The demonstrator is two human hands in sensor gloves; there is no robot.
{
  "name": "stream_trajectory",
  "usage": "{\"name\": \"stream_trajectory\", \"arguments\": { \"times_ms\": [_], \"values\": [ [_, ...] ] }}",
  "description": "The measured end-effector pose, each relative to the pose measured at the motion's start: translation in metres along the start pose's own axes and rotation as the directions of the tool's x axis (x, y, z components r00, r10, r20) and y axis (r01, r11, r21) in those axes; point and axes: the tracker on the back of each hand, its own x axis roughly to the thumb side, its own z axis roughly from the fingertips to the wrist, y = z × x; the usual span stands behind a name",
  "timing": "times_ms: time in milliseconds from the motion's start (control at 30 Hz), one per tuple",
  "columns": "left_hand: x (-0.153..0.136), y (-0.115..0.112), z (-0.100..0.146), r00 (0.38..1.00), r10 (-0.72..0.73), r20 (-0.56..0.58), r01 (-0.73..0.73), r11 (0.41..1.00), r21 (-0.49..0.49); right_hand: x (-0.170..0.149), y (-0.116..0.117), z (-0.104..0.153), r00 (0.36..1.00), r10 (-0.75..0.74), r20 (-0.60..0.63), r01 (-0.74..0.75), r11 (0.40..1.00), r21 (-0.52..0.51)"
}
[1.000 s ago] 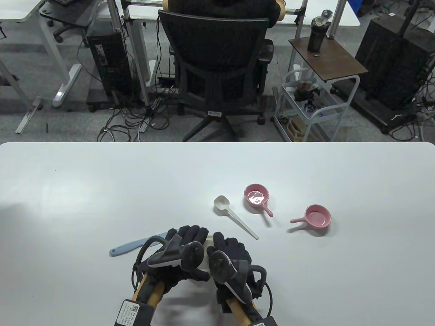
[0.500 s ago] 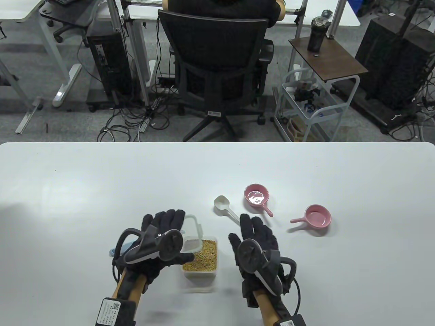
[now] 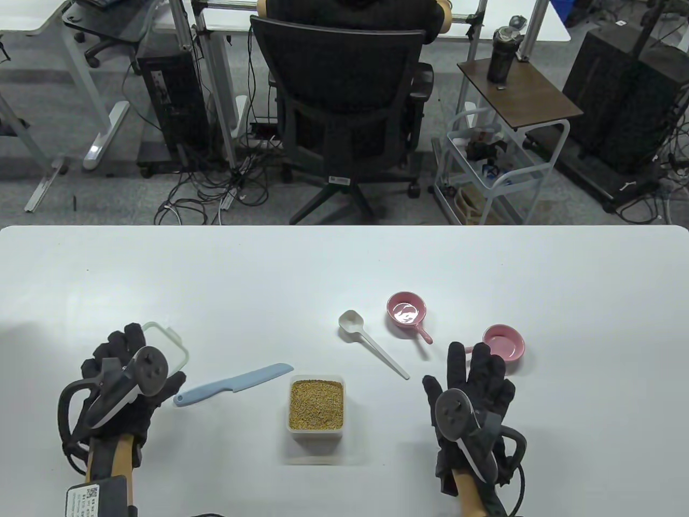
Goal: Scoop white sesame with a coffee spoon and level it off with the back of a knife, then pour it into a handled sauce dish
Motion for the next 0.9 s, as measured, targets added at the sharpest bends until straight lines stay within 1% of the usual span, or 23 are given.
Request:
{"name": "stream_trajectory", "arguments": {
  "times_ms": [67,167,200,333,433,533,667,900],
  "values": [
    [-0.011,-0.014,-0.005,0.999,0.028,-0.037,-0.029,0.999,-0.038,-0.001,0.006,0.000,1.000,-0.003,-0.006,0.003,1.000,0.024],
    [-0.022,-0.031,-0.010,0.992,0.086,-0.092,-0.093,0.993,-0.077,-0.002,0.008,-0.001,1.000,-0.015,-0.014,0.016,0.999,0.045],
    [-0.025,-0.039,-0.013,0.988,0.112,-0.108,-0.123,0.987,-0.105,-0.002,0.008,-0.001,1.000,-0.016,-0.014,0.017,0.999,0.045],
    [-0.028,-0.060,-0.020,0.986,0.092,-0.137,-0.115,0.979,-0.170,-0.002,0.007,0.000,1.000,-0.017,-0.012,0.017,0.999,0.034],
    [-0.027,-0.070,-0.022,0.983,0.110,-0.144,-0.137,0.972,-0.192,-0.002,0.008,0.000,1.000,-0.016,-0.010,0.017,0.999,0.037],
    [-0.024,-0.072,-0.023,0.986,0.089,-0.142,-0.117,0.972,-0.204,-0.003,0.009,-0.001,1.000,-0.021,-0.015,0.021,0.998,0.051],
    [-0.023,-0.072,-0.025,0.982,0.095,-0.161,-0.134,0.957,-0.257,-0.004,0.009,-0.001,0.999,-0.032,-0.019,0.033,0.998,0.058],
    [-0.023,-0.074,-0.023,0.981,0.087,-0.175,-0.135,0.949,-0.285,-0.004,0.008,-0.001,0.999,-0.032,-0.006,0.032,0.999,0.043]
  ]
}}
